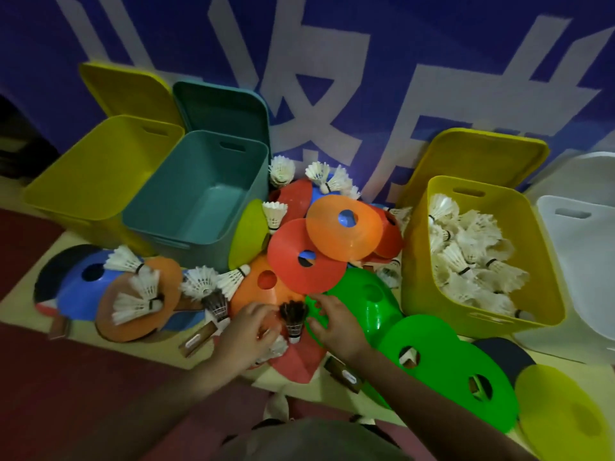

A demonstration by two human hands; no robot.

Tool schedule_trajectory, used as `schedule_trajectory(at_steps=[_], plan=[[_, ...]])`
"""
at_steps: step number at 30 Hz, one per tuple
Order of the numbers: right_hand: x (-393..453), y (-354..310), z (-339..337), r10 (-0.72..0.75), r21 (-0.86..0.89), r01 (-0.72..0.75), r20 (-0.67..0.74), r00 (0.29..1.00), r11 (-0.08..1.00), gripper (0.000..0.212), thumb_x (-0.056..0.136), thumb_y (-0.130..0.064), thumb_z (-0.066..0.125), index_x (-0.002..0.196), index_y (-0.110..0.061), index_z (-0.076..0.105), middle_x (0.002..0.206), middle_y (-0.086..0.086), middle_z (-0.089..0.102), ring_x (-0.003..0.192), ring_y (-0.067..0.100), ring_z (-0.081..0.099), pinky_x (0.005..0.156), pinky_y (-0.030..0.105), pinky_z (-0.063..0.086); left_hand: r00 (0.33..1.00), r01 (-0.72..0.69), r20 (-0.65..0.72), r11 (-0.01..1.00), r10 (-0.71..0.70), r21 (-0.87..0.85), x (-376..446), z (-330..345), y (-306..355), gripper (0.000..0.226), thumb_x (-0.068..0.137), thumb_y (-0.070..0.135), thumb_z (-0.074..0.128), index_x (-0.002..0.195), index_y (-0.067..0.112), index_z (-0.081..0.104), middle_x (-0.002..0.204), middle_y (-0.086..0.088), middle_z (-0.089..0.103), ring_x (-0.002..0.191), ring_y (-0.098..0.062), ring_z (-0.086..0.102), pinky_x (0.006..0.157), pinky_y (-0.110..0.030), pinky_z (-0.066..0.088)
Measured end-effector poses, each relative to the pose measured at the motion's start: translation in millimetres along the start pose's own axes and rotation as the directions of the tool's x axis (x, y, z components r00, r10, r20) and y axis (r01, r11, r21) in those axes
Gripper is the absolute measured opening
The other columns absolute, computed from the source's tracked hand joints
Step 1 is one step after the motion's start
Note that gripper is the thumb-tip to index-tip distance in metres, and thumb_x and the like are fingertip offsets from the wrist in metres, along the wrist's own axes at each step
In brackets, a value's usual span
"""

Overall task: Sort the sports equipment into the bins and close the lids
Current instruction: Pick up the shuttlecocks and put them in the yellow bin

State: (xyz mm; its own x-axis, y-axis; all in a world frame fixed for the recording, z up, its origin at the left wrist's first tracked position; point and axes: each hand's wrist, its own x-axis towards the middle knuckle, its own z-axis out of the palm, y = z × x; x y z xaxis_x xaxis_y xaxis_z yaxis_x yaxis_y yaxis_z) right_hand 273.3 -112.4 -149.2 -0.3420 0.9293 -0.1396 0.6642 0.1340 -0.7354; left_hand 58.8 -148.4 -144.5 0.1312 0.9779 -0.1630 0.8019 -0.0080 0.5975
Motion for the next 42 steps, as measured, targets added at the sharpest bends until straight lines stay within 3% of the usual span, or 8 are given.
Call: schedule_trajectory(at_steps=[6,14,22,26,30,35,38,42], plan=[[17,-7,64,0.248,-0.003,-0.248,-0.004,0.969,0.969,0.093,0.072,-0.073,0.056,0.146,-0.023,0.028,0.126,0.009,0.055,0.115,0.028,0.054,0.089,0.041,0.048,0.988,0.004,0.153,0.996,-0.018,0.093,-25,35,-39,0.083,0.08,0.057,0.063,0.148,0.03,0.025,0.143,0.007,0.031,0.129,-0.013,0.039,0.093,-0.025,0.041],[32,-4,80,0.311,-0.052,-0.319,-0.123,0.942,0.946,0.072,0.081,-0.034,0.071,0.14,-0.01,0.037,0.118,0.018,0.056,0.108,0.038,0.055,0.08,0.04,0.046,0.995,-0.018,0.094,0.997,0.025,-0.074,-14,40,-51,0.056,0.087,0.035,0.063,0.139,0.029,0.041,0.12,0.01,0.046,0.09,-0.006,0.048,0.071,-0.02,0.035],[25,-7,63,0.297,0.196,-0.274,-0.098,0.95,0.941,0.08,0.08,-0.025,0.072,0.145,-0.028,0.027,0.126,0.008,0.059,0.104,0.025,0.063,0.078,0.036,0.055,0.995,0.1,0.059,0.892,-0.083,-0.441,-22,36,-51,0.043,0.093,0.04,0.056,0.133,0.038,0.041,0.138,0.014,0.044,0.129,-0.001,0.04,0.1,-0.02,0.034],[23,-15,38,0.353,0.284,-0.317,-0.082,0.932,0.905,0.083,0.081,-0.022,0.076,0.147,-0.019,0.025,0.105,0.004,0.058,0.061,0.009,0.061,0.052,0.015,0.048,0.99,0.135,0.042,0.79,-0.137,-0.599,-16,17,-29,0.054,0.084,0.063,0.053,0.133,0.043,0.04,0.136,0.02,0.047,0.126,0.001,0.044,0.102,-0.021,0.038],[19,-17,9,0.324,0.351,-0.259,-0.141,0.936,0.9,0.058,0.08,-0.029,0.076,0.13,-0.022,0.046,0.091,0.001,0.061,0.071,0.019,0.066,0.066,0.045,0.058,0.988,0.127,0.011,0.77,-0.154,-0.625,7,-12,9,0.05,0.086,0.051,0.055,0.13,0.034,0.041,0.128,0.014,0.047,0.115,0.003,0.048,0.083,-0.004,0.036],[17,-16,-49,0.194,0.325,-0.095,-0.286,0.938,0.941,0.047,0.086,-0.031,0.069,0.13,-0.032,0.051,0.116,-0.021,0.059,0.108,0.0,0.058,0.097,0.03,0.048,0.984,0.162,0.055,0.727,-0.168,-0.668,51,-35,59,0.046,0.088,0.045,0.061,0.128,0.026,0.05,0.12,-0.017,0.056,0.103,-0.021,0.058,0.08,-0.033,0.049],[9,-11,-93,0.106,0.196,-0.033,-0.376,0.921,0.98,0.054,0.089,-0.03,0.067,0.138,-0.019,0.048,0.124,-0.016,0.053,0.115,-0.002,0.051,0.097,0.015,0.038,0.978,0.206,0.156,0.713,-0.136,-0.67,80,-37,99,0.033,0.09,0.043,0.059,0.118,0.025,0.056,0.107,-0.006,0.063,0.084,-0.009,0.058,0.071,-0.025,0.048],[-4,19,-150,0.129,0.132,-0.072,-0.5,0.857,0.989,0.055,0.09,-0.039,0.063,0.138,-0.018,0.048,0.129,-0.005,0.058,0.116,0.009,0.054,0.094,0.026,0.044,0.961,0.258,0.258,0.674,-0.102,-0.693,116,-22,152,0.039,0.094,0.042,0.054,0.111,0.006,0.058,0.077,-0.012,0.068,0.068,-0.026,0.06,0.062,-0.034,0.05]])
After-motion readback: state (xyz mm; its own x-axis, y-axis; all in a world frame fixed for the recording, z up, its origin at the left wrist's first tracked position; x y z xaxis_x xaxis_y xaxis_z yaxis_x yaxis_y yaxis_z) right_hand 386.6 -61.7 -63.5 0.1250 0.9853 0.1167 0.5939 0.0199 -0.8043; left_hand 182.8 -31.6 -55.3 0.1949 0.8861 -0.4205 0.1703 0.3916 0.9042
